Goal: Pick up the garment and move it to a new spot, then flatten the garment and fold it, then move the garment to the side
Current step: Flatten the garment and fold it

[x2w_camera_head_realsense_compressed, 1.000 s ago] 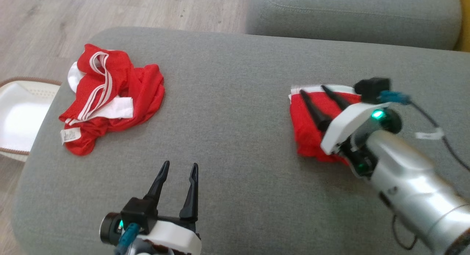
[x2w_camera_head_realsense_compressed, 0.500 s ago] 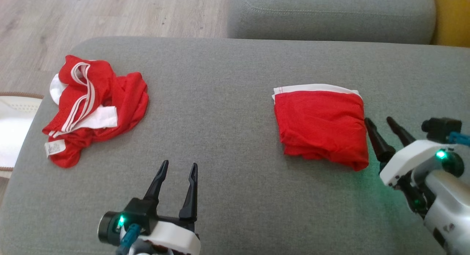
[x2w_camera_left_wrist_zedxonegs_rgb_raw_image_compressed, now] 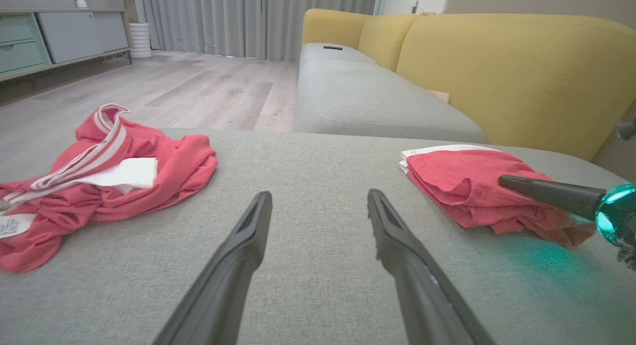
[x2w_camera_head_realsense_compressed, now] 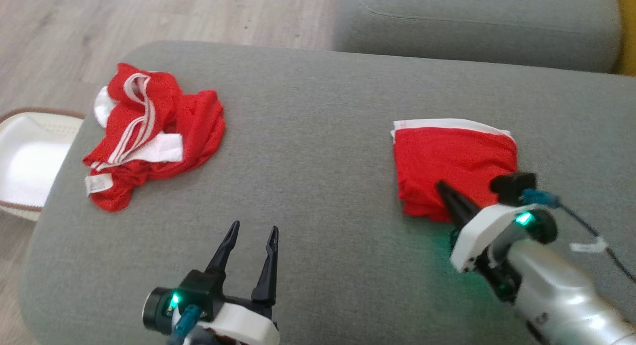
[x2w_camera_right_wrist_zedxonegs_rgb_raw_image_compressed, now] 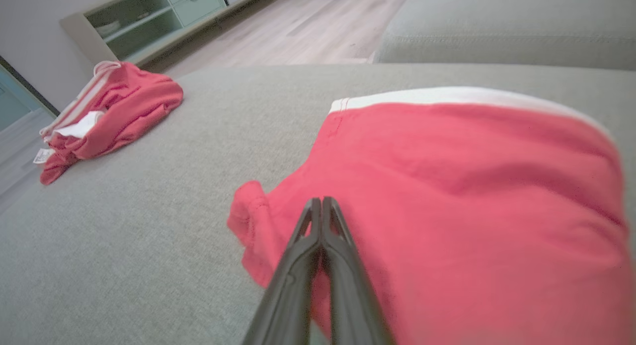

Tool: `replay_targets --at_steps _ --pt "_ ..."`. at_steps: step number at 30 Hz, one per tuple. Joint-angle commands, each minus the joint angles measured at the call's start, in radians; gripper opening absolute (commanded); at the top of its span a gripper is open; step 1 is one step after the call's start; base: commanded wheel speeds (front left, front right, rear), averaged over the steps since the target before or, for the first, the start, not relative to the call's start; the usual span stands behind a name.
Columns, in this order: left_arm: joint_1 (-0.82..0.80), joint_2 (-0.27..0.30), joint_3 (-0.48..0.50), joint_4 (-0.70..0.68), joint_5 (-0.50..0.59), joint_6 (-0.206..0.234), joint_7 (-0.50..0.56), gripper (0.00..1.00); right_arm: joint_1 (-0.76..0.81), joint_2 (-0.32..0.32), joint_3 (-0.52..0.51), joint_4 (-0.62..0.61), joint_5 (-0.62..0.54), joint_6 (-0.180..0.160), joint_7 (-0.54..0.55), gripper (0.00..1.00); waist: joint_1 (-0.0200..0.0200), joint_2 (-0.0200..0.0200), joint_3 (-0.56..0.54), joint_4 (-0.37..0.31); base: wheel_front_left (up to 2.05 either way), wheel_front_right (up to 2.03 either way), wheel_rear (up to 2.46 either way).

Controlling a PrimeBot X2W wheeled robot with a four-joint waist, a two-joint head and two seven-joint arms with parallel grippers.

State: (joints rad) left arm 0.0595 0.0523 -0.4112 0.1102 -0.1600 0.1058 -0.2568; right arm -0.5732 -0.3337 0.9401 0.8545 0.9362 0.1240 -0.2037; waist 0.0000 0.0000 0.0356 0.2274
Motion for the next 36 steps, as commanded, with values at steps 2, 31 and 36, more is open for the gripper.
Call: replay_targets --at_steps 2,31,36 --pt "-0.037 -0.002 0.024 -0.021 -0.003 0.0 -0.005 1.0 -0.013 0.038 0.017 0.022 -0.002 0.007 -0.01 0.0 0.0 0.0 -0.008 0.031 0.0 0.0 0.0" --pt "0.205 -0.002 0.25 -0.114 0.025 0.03 -0.005 1.0 0.487 0.115 -0.537 -0.392 -0.487 0.007 -0.058 1.0 0.0 0.0 -0.202 -0.19 0.0 0.0 0.0" --pt "0.257 -0.002 0.281 -0.135 0.048 0.031 -0.005 1.0 0.57 0.146 -0.636 -0.478 -0.582 0.007 -0.058 1.0 0.0 0.0 -0.23 -0.226 0.0 0.0 0.0"
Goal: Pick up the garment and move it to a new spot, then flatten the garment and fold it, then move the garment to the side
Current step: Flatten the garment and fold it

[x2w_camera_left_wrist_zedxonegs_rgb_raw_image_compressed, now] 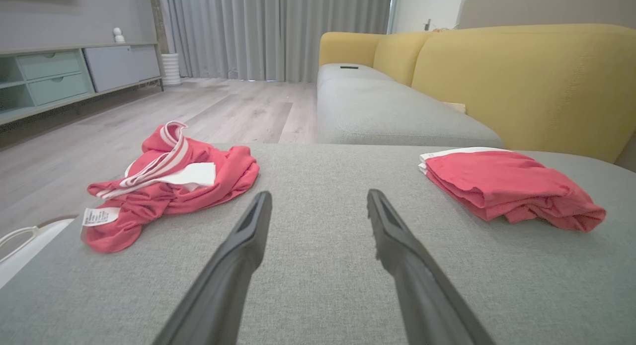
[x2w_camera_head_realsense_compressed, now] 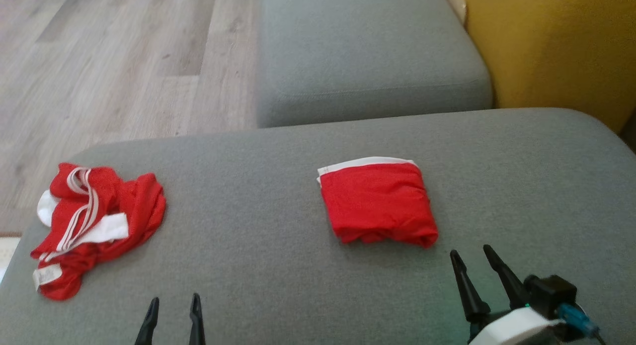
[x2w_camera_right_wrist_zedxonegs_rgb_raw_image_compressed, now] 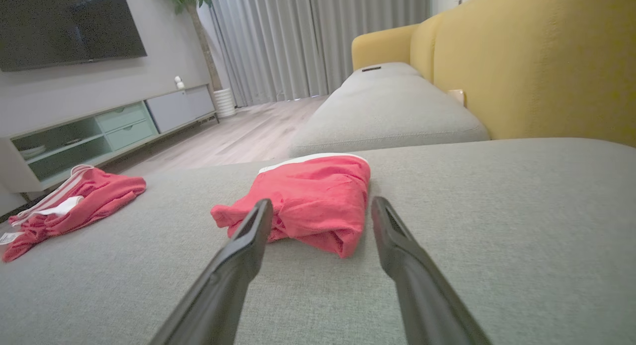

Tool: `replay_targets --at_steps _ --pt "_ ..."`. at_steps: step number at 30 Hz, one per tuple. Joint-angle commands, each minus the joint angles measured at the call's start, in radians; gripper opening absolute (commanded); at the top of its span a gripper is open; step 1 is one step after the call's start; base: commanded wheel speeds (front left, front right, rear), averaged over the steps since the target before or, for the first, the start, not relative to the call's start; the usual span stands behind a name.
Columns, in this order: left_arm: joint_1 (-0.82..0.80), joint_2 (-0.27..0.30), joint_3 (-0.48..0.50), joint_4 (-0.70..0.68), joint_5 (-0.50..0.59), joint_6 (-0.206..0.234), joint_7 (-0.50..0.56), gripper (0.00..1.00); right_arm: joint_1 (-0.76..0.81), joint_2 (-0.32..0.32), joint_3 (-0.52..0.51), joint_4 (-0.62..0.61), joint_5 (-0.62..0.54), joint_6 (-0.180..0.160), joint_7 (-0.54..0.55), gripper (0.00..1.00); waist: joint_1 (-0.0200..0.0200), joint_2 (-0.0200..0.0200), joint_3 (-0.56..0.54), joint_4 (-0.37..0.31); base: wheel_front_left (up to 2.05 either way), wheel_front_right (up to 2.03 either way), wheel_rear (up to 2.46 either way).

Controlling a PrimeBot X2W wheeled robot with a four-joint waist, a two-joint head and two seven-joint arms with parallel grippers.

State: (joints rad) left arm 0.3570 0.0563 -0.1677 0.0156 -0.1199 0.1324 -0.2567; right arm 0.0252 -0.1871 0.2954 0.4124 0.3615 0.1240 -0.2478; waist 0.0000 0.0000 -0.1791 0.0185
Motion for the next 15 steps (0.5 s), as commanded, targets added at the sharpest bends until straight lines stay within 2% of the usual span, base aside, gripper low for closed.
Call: replay_targets --at_steps 1,15 --pt "-0.032 -0.006 0.042 -0.045 0.009 0.004 -0.005 1.0 -0.015 0.006 -0.004 -0.049 -0.016 0.007 -0.014 1.0 0.0 0.0 -0.021 -0.022 0.0 0.0 0.0" --pt "0.032 -0.006 0.061 -0.06 0.052 -0.017 -0.005 1.0 0.057 0.034 -0.05 -0.088 -0.064 0.007 -0.014 1.0 0.0 0.0 -0.042 -0.029 0.0 0.0 0.0"
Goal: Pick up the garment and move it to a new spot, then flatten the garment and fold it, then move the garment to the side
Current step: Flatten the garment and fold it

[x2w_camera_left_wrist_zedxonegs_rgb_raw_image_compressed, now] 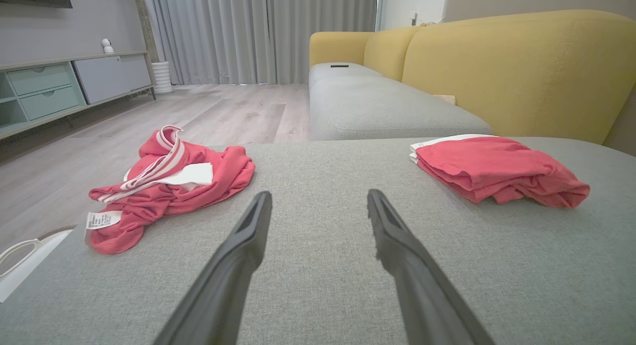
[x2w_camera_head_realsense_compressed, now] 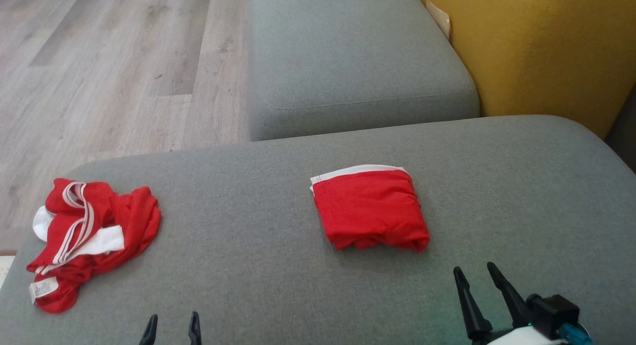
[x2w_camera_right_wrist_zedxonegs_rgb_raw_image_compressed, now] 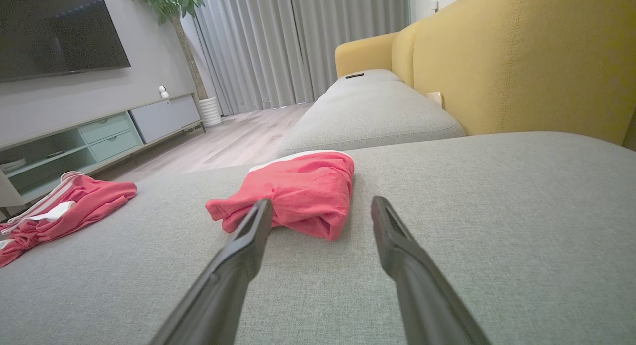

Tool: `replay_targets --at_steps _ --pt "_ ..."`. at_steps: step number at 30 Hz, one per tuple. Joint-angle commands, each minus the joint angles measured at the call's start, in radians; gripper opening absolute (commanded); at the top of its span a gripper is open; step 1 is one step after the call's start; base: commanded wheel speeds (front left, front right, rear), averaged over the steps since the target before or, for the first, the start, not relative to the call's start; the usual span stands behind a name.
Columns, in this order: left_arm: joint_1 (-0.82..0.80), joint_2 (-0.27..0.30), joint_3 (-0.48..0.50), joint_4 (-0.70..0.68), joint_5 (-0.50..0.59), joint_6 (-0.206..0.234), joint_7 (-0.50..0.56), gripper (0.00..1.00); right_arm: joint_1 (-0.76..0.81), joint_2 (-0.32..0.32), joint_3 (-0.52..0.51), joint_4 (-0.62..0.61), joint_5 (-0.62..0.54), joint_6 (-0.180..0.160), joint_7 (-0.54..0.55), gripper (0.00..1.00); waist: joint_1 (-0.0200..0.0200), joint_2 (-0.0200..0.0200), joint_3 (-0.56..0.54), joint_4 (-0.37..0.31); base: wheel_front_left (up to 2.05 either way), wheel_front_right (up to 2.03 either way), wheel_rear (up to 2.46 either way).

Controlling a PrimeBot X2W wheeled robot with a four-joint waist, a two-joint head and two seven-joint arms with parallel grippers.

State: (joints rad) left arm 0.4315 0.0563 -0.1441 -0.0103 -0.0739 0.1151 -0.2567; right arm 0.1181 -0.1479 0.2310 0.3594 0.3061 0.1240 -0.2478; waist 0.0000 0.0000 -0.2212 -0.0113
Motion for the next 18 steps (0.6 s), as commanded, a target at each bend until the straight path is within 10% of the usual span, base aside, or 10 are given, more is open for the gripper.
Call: replay_targets --at_steps 1,18 --pt "-0.041 -0.006 0.037 -0.033 0.006 0.0 -0.005 1.0 -0.035 -0.005 0.015 -0.035 -0.01 0.007 -0.014 1.0 0.0 0.0 0.0 0.001 0.0 0.0 0.0" --pt "-0.046 -0.006 0.036 -0.022 -0.004 0.001 -0.005 1.0 -0.032 -0.003 0.03 -0.037 -0.007 0.007 -0.014 1.0 0.0 0.0 0.009 0.012 0.0 0.0 0.0"
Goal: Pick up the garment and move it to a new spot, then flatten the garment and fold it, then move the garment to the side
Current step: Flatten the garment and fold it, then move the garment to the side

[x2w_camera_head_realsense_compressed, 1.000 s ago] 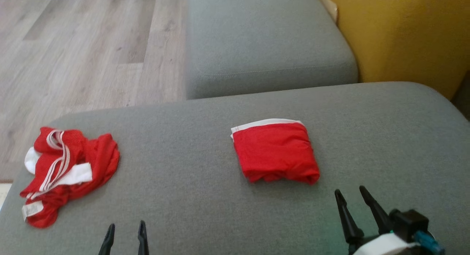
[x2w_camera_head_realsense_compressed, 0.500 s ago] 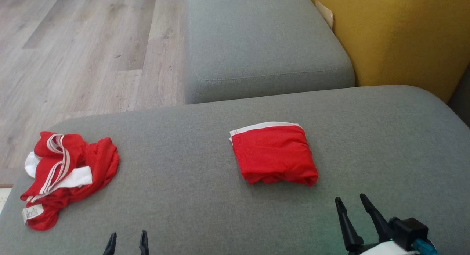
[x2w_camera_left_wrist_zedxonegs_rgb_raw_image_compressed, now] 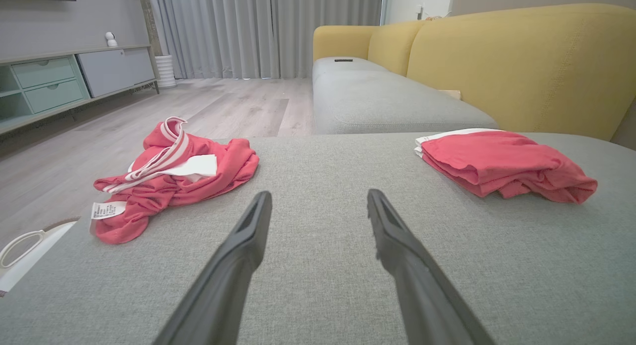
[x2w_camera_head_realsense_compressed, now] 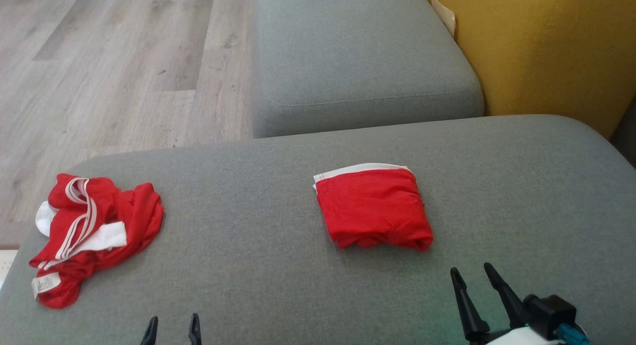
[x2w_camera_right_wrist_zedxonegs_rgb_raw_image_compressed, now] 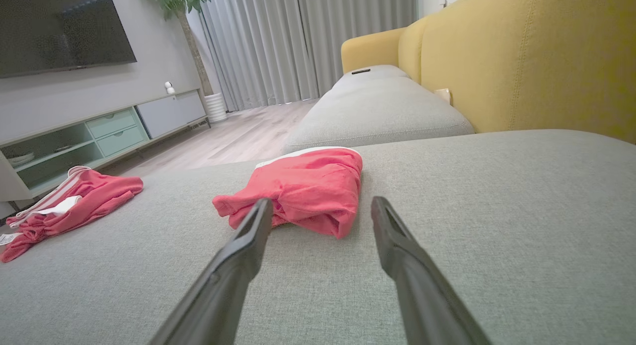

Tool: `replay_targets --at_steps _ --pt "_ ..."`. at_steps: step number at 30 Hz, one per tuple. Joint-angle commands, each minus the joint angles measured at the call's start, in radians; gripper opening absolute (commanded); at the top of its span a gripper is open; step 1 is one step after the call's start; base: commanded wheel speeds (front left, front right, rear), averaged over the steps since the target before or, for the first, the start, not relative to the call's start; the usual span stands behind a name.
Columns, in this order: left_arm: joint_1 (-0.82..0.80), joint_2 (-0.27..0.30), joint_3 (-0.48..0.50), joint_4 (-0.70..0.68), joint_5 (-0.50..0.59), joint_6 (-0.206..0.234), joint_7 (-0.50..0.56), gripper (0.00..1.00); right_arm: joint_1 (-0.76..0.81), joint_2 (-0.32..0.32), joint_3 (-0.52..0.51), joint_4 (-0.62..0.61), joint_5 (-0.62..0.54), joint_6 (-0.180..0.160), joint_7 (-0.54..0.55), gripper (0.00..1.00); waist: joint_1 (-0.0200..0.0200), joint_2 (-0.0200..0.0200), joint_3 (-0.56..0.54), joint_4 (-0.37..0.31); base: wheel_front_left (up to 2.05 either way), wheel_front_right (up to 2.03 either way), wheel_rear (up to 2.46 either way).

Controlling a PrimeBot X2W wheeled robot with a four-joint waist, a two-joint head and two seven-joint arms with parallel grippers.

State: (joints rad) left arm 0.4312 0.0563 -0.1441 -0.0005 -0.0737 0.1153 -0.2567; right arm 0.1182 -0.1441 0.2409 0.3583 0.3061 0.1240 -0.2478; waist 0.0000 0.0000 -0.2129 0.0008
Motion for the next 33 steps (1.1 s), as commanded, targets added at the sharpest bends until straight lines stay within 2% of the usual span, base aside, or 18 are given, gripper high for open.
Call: replay_targets --at_steps 1,14,23,28,33 --pt "-0.047 -0.006 0.036 -0.029 -0.002 -0.001 -0.005 1.0 -0.032 -0.006 0.019 -0.035 -0.008 0.007 -0.014 1.0 0.0 0.0 0.003 0.001 0.0 0.0 0.0" --pt "-0.078 -0.006 0.041 -0.017 0.01 -0.012 -0.005 1.0 -0.037 0.01 0.001 -0.022 -0.016 0.007 -0.014 1.0 0.0 0.0 0.025 0.02 0.0 0.0 0.0" --pt "-0.123 -0.006 -0.015 -0.008 0.008 -0.014 -0.005 1.0 -0.14 -0.005 -0.052 0.008 -0.012 0.007 -0.014 1.0 0.0 0.0 0.102 0.084 0.0 0.0 0.0" --pt "-0.159 -0.006 -0.065 0.007 0.031 -0.024 -0.005 1.0 -0.267 -0.034 -0.087 0.135 0.074 0.007 0.006 1.0 0.0 0.0 0.148 0.127 0.0 0.0 0.0" --pt "-0.193 -0.006 -0.094 0.013 0.03 -0.019 -0.005 1.0 -0.418 -0.087 -0.079 0.267 0.211 0.007 0.158 1.0 0.0 0.0 0.187 0.159 0.0 0.0 0.0"
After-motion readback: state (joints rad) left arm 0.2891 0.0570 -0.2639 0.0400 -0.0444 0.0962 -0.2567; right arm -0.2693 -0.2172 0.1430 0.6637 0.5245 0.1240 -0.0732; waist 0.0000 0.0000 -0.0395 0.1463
